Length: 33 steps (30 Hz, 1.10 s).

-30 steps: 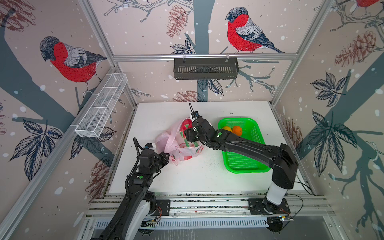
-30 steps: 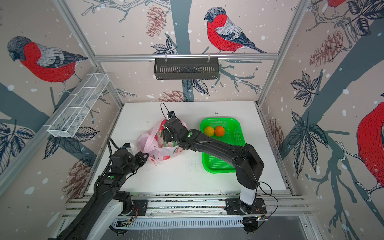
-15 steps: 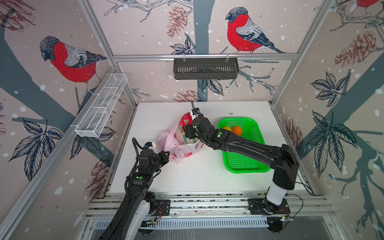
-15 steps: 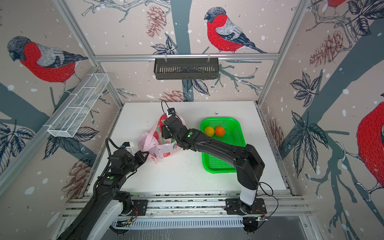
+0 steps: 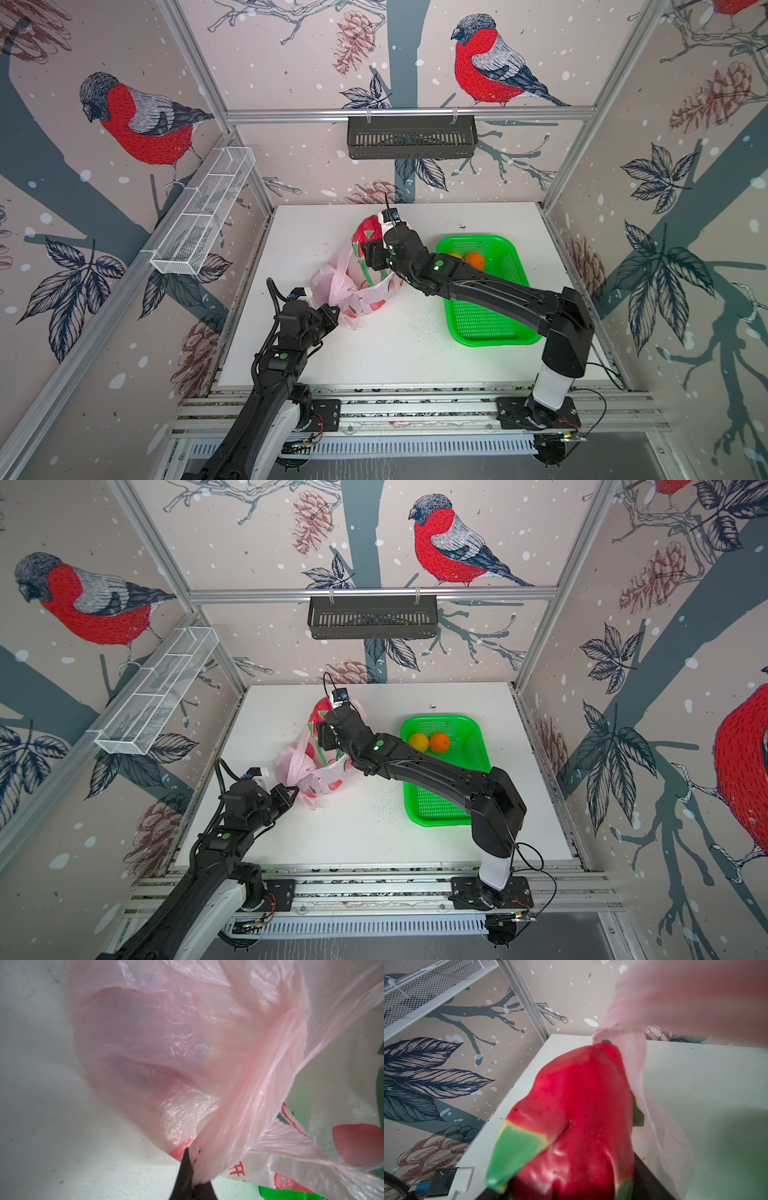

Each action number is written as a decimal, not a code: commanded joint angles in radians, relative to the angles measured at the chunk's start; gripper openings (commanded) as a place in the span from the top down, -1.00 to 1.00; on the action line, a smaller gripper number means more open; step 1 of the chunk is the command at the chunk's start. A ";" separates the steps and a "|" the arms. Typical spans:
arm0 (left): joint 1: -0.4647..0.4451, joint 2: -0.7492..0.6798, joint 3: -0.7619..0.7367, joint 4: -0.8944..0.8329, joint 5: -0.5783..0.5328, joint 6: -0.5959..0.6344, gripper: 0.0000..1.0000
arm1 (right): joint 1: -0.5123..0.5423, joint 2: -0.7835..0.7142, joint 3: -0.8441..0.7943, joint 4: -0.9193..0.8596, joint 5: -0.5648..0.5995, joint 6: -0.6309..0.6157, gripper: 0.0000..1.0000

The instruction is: Untie the knot of the plastic bag and take out the fruit

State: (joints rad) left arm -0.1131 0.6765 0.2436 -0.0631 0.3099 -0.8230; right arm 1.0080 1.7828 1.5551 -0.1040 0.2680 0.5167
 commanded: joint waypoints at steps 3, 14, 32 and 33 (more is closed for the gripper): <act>0.000 0.049 0.006 0.127 -0.014 -0.022 1.00 | 0.020 -0.035 -0.021 0.073 -0.015 -0.005 0.51; 0.000 0.111 0.026 0.188 -0.019 -0.024 1.00 | 0.049 -0.080 -0.042 0.118 -0.045 -0.021 0.52; -0.003 0.128 0.030 0.223 -0.031 -0.042 1.00 | 0.075 -0.112 -0.044 0.184 -0.076 -0.035 0.52; -0.004 0.133 0.034 0.227 -0.030 -0.041 1.00 | 0.077 -0.114 -0.046 0.188 -0.076 -0.036 0.52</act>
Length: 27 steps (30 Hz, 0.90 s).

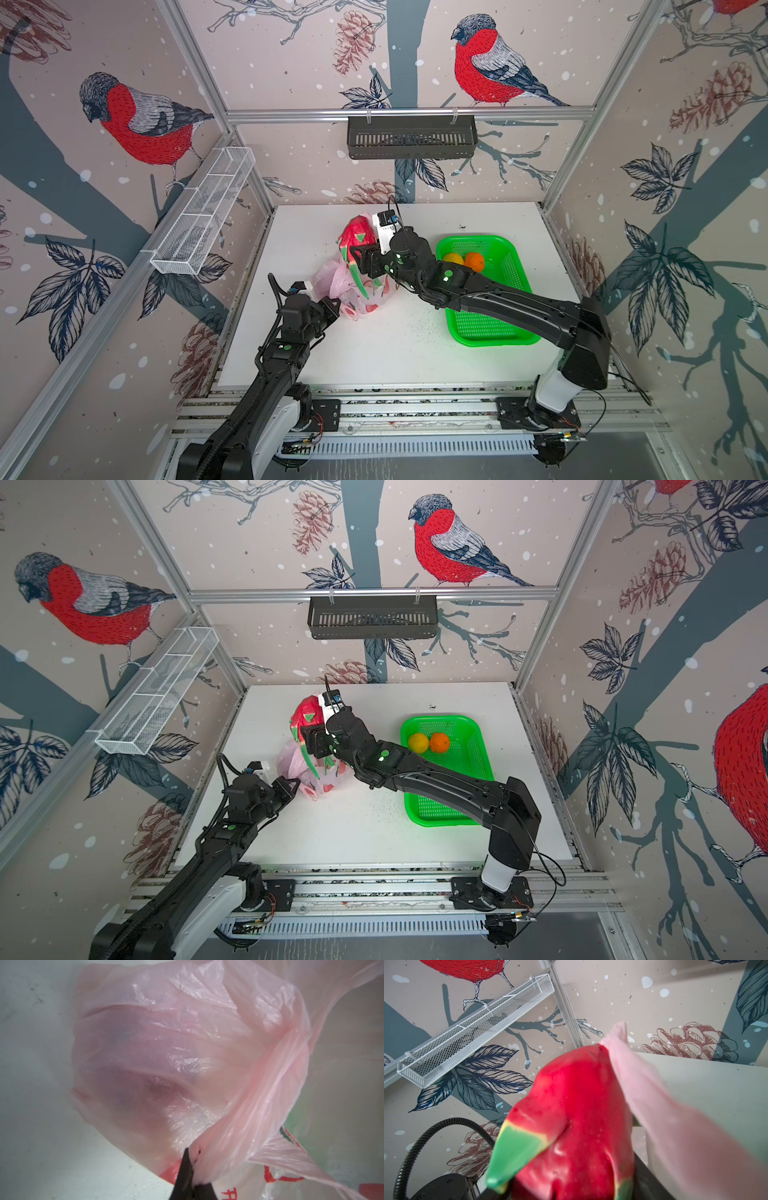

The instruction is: Untie the knot of the plastic bag and take out the fruit

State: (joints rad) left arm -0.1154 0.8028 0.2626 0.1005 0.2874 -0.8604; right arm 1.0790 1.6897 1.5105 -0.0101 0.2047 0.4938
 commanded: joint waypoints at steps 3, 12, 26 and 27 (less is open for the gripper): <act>-0.003 0.028 0.026 0.073 0.000 -0.005 1.00 | 0.012 -0.024 0.005 0.107 -0.014 -0.026 0.52; -0.029 0.025 0.005 0.064 0.011 -0.020 1.00 | 0.019 0.008 0.040 0.170 -0.014 -0.057 0.52; -0.038 -0.165 -0.006 -0.103 0.010 -0.049 1.00 | 0.004 0.074 0.088 0.228 -0.010 -0.073 0.54; -0.038 -0.178 -0.013 -0.108 0.007 -0.052 1.00 | 0.002 0.076 0.091 0.232 -0.011 -0.073 0.54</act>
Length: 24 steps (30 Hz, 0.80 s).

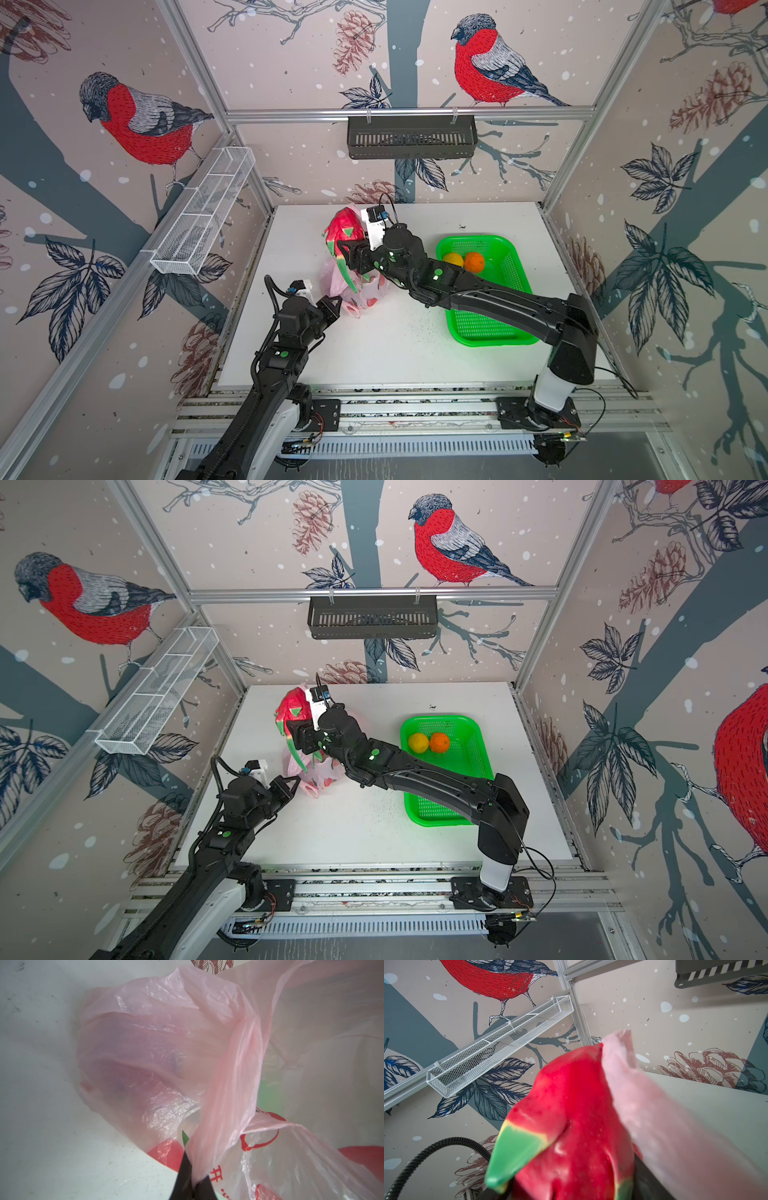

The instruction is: Untie the knot of the plastic bag and take out the fruit

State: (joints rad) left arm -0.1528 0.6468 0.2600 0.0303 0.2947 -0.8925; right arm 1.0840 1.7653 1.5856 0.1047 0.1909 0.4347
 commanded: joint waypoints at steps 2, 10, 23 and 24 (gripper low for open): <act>-0.001 -0.041 -0.020 -0.046 -0.003 -0.025 1.00 | -0.006 0.002 0.020 0.119 0.006 -0.013 0.54; -0.001 -0.031 -0.028 -0.009 -0.024 -0.039 1.00 | -0.006 -0.005 0.029 0.075 -0.047 0.002 0.53; -0.001 0.075 0.076 0.086 -0.094 0.007 1.00 | 0.017 -0.202 -0.161 -0.086 0.051 0.027 0.54; -0.001 0.074 0.081 0.083 -0.102 0.013 1.00 | 0.016 -0.225 -0.179 -0.101 0.074 0.030 0.54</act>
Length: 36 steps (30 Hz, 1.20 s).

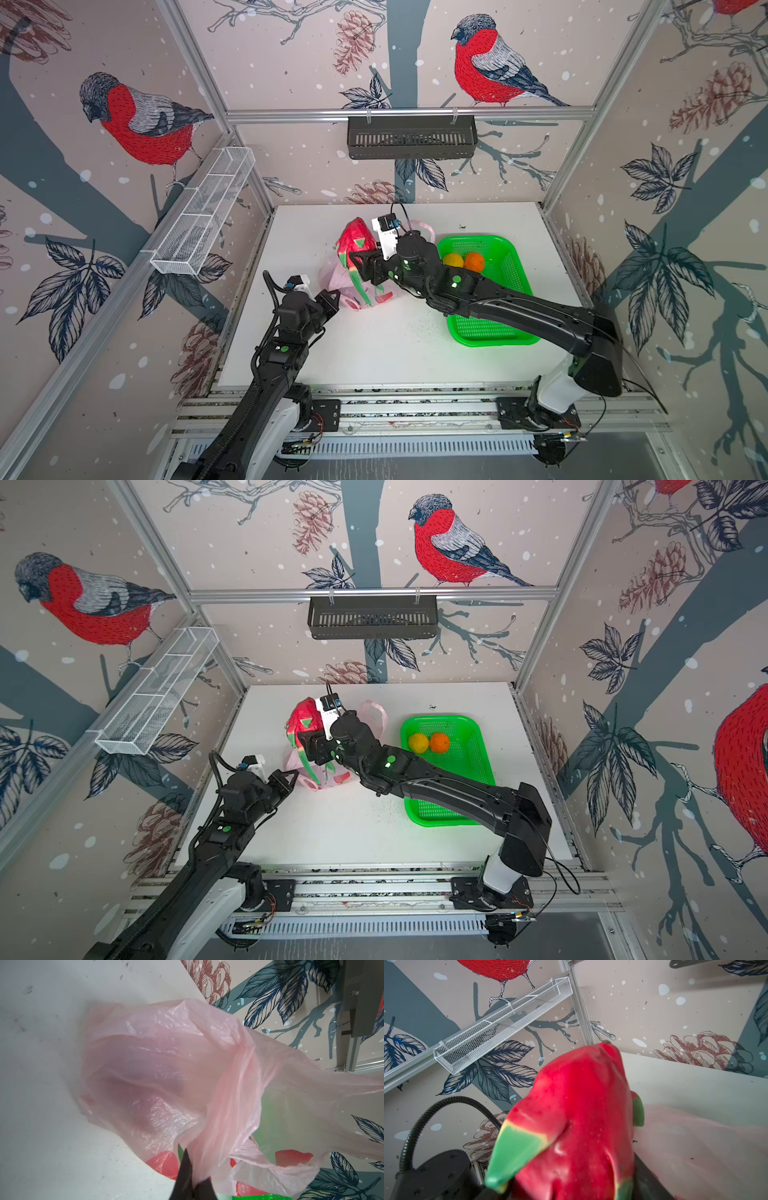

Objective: Untie the knot of the plastic bag and take out the fruit
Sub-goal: 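Carry the dragon fruit with the right gripper over the green basket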

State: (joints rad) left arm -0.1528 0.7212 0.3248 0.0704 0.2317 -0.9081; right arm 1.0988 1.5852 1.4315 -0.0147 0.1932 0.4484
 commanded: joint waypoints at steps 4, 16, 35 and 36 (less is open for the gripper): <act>0.001 0.004 0.031 0.031 -0.057 0.049 1.00 | -0.013 -0.139 -0.092 -0.028 0.151 0.030 0.54; 0.002 0.011 0.044 0.016 -0.063 0.063 1.00 | -0.227 -0.383 -0.212 -0.154 0.227 0.020 0.54; 0.025 0.027 0.061 0.015 -0.063 0.093 1.00 | -0.530 -0.549 -0.373 -0.298 0.201 -0.003 0.54; 0.027 0.027 0.060 0.012 -0.063 0.094 1.00 | -0.542 -0.555 -0.387 -0.299 0.198 -0.003 0.54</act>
State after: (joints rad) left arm -0.1318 0.7483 0.3748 0.0635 0.1806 -0.8303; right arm 0.5785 1.0462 1.0618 -0.3435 0.3965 0.4515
